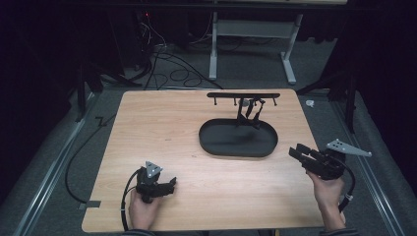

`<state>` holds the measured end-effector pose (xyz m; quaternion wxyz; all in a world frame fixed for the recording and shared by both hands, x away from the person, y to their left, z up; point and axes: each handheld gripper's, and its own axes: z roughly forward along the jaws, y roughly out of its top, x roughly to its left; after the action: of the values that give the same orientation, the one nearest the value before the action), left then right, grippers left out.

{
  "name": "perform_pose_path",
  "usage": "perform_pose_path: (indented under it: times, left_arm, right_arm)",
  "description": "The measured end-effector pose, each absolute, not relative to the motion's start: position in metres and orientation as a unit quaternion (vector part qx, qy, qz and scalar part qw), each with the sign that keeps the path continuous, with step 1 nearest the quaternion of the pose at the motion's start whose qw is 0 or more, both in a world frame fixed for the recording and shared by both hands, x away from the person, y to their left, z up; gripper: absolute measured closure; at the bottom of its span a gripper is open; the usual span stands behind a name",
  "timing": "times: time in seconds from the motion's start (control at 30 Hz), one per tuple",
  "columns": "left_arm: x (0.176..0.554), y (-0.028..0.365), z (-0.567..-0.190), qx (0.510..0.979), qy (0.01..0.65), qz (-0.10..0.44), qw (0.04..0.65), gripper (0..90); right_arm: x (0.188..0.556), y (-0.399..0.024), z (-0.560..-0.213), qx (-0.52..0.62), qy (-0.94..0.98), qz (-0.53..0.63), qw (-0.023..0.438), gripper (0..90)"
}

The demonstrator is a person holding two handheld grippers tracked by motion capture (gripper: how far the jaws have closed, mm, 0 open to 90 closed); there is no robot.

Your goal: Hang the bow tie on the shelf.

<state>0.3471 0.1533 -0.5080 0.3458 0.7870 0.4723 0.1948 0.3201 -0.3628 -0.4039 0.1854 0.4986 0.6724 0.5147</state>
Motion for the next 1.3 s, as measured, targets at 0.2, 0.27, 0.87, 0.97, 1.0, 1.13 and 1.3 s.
perform_pose_path:
  times: [0.2,0.27,0.87,0.97,1.0,1.13,1.3]
  left_arm:
    - [0.347,0.153,-0.508,0.787,0.472,0.195,0.346,15.4]
    - [0.347,0.153,-0.508,0.787,0.472,0.195,0.346,15.4]
    - [0.347,0.153,-0.508,0.787,0.472,0.195,0.346,15.4]
    - [0.347,0.153,-0.508,0.787,0.472,0.195,0.346,15.4]
    - [0.347,0.153,-0.508,0.787,0.472,0.195,0.346,15.4]
    - [0.347,0.153,-0.508,0.787,0.472,0.195,0.346,15.4]
    - [0.347,0.153,-0.508,0.787,0.472,0.195,0.346,15.4]
  right_arm:
    - [0.319,-0.359,-0.41,0.497,0.676,0.512,0.185,57.1]
    - [0.319,-0.359,-0.412,0.498,0.676,0.512,0.185,57.1]
    - [0.312,-0.35,-0.436,0.507,0.677,0.5,0.186,57.6]
    - [0.312,-0.35,-0.439,0.508,0.677,0.499,0.184,57.7]
    - [0.312,-0.349,-0.44,0.509,0.678,0.497,0.184,57.7]
    - [0.312,-0.347,-0.446,0.51,0.683,0.491,0.181,57.8]
    - [0.312,-0.345,-0.451,0.513,0.685,0.487,0.174,57.7]
